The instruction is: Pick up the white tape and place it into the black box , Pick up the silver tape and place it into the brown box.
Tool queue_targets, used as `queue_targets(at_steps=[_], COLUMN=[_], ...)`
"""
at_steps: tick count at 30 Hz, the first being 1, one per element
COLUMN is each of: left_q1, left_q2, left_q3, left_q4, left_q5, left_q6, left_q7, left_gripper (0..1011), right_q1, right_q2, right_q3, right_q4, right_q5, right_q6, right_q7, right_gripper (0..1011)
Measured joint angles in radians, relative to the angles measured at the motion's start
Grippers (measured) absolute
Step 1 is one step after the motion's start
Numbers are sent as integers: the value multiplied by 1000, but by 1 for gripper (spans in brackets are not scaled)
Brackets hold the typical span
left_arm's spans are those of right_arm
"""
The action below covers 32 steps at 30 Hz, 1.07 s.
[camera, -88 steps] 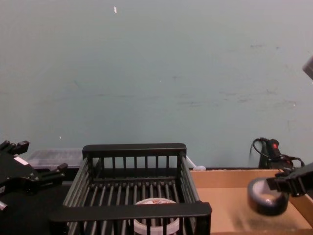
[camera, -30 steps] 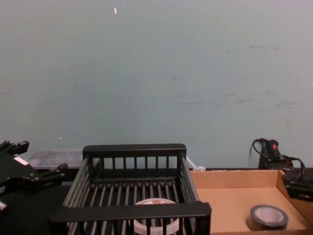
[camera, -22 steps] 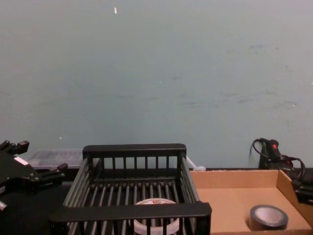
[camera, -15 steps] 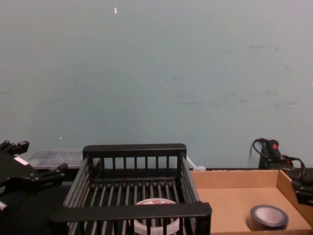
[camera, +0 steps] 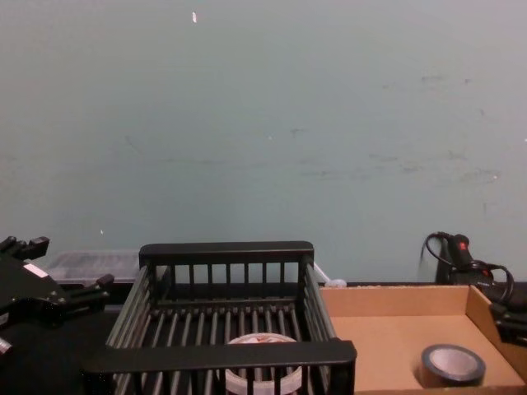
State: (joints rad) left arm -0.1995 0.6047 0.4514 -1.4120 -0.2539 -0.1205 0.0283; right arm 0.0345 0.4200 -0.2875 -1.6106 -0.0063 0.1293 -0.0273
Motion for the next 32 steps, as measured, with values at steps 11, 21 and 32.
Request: queue_targets(at_steps=[11, 21, 32], left_q1=[0, 0, 0], left_q2=[0, 0, 0], left_q3=[0, 0, 0], left_q4=[0, 0, 0], left_q5=[0, 0, 0], left_q6=[0, 0, 0], left_q7=[0, 0, 0], left_gripper=[1001, 1001, 1001], right_q1=[0, 0, 0], right_q2=[1, 1, 1], right_q3=[-1, -2, -2], right_q4=[0, 0, 0], right_q5=[-1, -2, -2], right_q6=[-2, -3, -3], right_q7=[-1, 0, 0], right_gripper=[1002, 1002, 1002])
